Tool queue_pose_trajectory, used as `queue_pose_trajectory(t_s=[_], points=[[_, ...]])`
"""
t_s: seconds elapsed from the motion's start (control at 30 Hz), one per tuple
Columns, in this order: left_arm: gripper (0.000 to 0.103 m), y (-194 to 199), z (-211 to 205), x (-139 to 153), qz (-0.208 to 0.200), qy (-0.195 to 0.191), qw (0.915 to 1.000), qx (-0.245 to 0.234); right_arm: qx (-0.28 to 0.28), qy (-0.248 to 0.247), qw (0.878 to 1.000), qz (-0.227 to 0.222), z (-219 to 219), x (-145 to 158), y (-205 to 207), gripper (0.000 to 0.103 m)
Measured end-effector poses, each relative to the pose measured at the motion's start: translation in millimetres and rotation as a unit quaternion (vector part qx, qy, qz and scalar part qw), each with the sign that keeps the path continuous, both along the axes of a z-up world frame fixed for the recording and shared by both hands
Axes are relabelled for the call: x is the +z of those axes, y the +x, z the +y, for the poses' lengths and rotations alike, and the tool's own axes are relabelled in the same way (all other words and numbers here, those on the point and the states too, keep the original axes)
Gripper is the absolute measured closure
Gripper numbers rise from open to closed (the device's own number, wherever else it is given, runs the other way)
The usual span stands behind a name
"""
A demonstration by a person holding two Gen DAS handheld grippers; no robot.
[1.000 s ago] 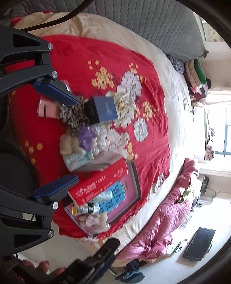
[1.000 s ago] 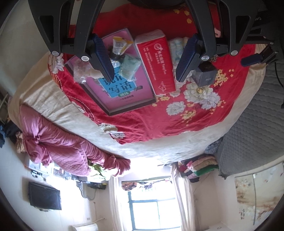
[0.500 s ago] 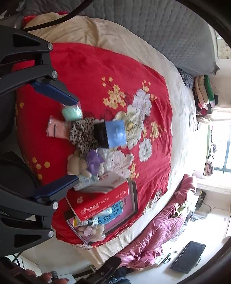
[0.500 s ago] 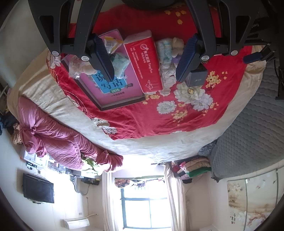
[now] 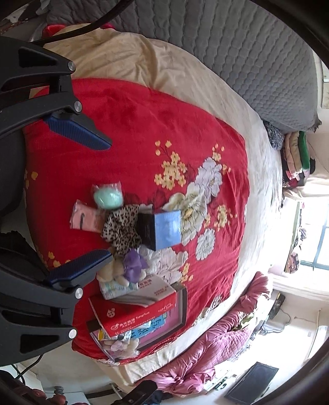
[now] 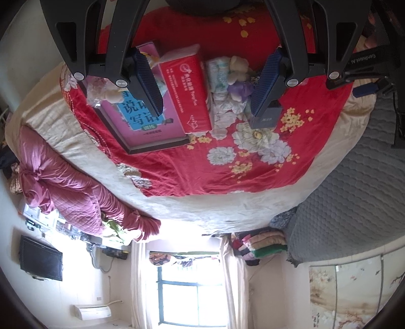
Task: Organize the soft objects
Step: 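Grasp the mint-green ball in clear bag with the left tool while the right tool grasps the purple-hat bear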
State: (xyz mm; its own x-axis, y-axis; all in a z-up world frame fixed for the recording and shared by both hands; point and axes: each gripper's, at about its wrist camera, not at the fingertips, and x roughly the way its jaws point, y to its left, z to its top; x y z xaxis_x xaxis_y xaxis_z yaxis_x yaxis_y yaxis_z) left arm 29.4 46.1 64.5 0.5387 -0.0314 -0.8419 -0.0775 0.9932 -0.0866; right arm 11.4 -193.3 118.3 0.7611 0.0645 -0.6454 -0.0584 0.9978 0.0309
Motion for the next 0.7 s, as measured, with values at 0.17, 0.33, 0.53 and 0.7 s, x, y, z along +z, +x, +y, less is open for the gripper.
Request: queue_pose_trajectory(t_s=[0.17, 0.33, 0.53, 0.7], points=[[0.023, 0.7, 11.1, -8.4, 0.007, -0.006, 0.9999, 0.012, 0.012, -0.006, 1.000, 0.006, 9.6, -7.1, 1.3, 0.030], [0.023, 0.6, 18.4, -21.0, 0.017, -0.013, 0.9996, 0.018, 0.025, -0.011, 1.000, 0.011, 18.8, -17.1, 2.9, 0.030], [0.023, 6.3, 22.3, -46.7, 0.039, -0.022, 0.9987, 0.024, 0.038, -0.017, 0.998, 0.036, 32.1, -45.2, 12.0, 0.030], [0.023, 10.9, 20.2, -66.5, 0.054, -0.031, 0.9979, 0.020, 0.050, -0.031, 0.996, 0.062, 44.7, -72.9, 20.2, 0.030]])
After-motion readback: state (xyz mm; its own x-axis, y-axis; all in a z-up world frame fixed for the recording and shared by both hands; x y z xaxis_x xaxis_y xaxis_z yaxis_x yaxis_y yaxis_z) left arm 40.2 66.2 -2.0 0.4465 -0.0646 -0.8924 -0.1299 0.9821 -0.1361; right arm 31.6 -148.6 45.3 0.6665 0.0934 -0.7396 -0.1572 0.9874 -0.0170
